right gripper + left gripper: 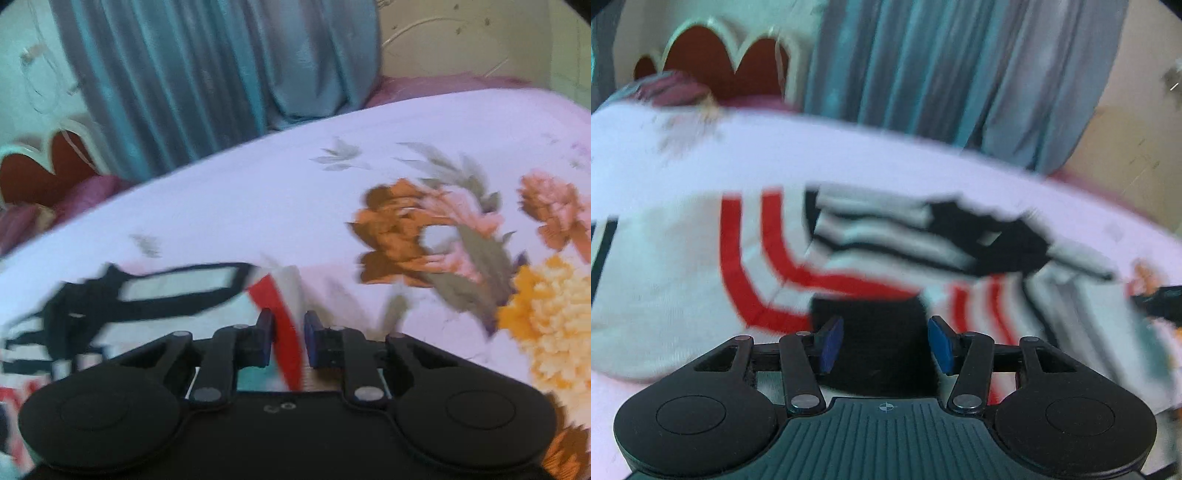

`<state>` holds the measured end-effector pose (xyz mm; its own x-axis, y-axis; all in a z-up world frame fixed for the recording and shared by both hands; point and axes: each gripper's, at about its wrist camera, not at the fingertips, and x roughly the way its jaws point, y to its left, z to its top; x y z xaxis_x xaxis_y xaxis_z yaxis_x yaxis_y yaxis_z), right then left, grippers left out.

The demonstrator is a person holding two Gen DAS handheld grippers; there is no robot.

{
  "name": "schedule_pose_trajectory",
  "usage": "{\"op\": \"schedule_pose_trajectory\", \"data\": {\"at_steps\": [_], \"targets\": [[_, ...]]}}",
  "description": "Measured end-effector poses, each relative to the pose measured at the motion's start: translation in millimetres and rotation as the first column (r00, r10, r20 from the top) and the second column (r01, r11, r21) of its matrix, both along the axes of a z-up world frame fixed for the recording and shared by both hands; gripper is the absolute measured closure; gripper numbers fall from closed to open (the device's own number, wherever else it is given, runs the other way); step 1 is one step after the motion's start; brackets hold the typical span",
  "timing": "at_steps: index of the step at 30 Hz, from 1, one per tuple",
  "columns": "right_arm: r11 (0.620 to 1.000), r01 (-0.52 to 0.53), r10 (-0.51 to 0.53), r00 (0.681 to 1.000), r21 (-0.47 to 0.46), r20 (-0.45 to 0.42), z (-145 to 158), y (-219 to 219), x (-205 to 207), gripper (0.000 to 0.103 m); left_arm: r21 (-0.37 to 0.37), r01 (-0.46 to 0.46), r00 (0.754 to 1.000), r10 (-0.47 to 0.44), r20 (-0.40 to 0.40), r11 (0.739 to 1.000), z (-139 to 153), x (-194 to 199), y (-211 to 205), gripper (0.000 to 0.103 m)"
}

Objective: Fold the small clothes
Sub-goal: 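Lower the sleeve onto the sweater and open the right gripper, then grasp the other black sleeve cuff with the left gripper and lift it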

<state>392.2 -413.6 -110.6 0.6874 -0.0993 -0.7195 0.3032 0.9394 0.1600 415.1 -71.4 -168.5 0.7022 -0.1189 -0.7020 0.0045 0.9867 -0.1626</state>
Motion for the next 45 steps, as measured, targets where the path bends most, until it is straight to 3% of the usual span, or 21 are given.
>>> {"op": "schedule_pose_trajectory", "data": {"at_steps": [3,5,9,14,19,22,27,37,45], "targets": [[0.999,-0.013,0.013,1.0,-0.032,-0.004,-2.2,-1.1,-2.1,0.083,0.04,0.005,1.0,-0.005,0.014,0.999,-1.5,0.6,-3.0,0.052],[0.993,-0.036,0.037,0.999,-0.112,0.006,6.6,9.2,-3.5,0.081,0.014,-0.013,1.0,0.013,0.008,1.0,6.5,0.1,-3.0,0.052],[0.992,-0.078,0.087,0.993,-0.103,0.08,20.8,23.3,-16.2,0.079,0.017,0.021,0.999,-0.021,0.025,1.0,11.9,-1.3,-9.4,0.052],[0.976,-0.158,0.158,0.987,-0.152,-0.011,1.8,38.7,-18.1,0.079,0.013,0.002,1.0,-0.002,-0.018,1.0,2.4,9.5,-2.0,0.052],[0.974,-0.189,0.194,0.981,-0.124,0.029,25.9,53.0,-32.3,0.069,-0.045,-0.059,0.998,0.057,-0.031,0.997,18.3,-5.7,19.2,0.05],[0.958,-0.257,0.264,0.963,-0.125,0.045,32.5,76.6,-44.4,0.067,-0.042,-0.112,0.993,0.111,-0.04,0.993,20.6,-22.6,40.2,0.036],[0.932,-0.354,0.357,0.933,-0.072,0.037,29.6,121.6,-58.3,0.068,-0.046,-0.202,0.978,0.2,-0.054,0.978,24.1,-50.8,84.2,0.035],[0.869,-0.491,0.494,0.868,-0.052,0.053,35.0,220.6,-72.4,0.061,-0.061,-0.405,0.913,0.401,-0.069,0.912,20.2,-83.4,201.3,0.034],[0.84,-0.539,0.541,0.84,-0.062,0.034,29.1,289.9,-64.9,0.061,-0.161,-0.588,0.809,0.579,-0.104,0.793,-4.9,-92.1,312.0,0.034]]}}
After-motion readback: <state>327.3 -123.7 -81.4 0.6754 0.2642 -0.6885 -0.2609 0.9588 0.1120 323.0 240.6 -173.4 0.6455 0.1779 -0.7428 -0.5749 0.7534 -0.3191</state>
